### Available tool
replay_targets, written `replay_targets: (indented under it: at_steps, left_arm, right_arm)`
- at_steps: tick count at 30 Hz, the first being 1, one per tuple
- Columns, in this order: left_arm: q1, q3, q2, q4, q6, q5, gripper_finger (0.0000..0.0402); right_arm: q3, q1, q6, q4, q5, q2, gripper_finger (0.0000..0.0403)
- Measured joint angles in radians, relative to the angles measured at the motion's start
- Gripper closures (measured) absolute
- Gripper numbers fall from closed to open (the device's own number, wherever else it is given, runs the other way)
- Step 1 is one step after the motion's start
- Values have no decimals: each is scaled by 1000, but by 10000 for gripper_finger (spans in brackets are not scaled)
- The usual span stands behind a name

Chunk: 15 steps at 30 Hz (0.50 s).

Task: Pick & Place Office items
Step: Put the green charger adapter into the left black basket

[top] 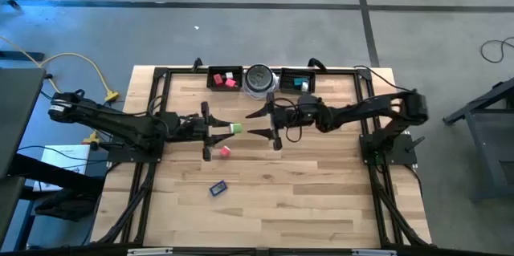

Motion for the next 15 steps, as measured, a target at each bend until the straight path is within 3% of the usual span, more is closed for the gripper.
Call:
replay_targets:
  at_steps: [6, 11, 15]
  left_arm:
    - [18, 54, -58, -278, -72, -29, 281]
    - [48, 194, -1, -516, -102, -26, 281]
    - [56, 325, 67, -681, -101, -6, 281]
  right_arm:
    - [0, -6, -15, -237, 28, -118, 201]
    - [15, -6, -1, -407, 32, -127, 201]
    - [21, -3, -1, -432, 32, -120, 200]
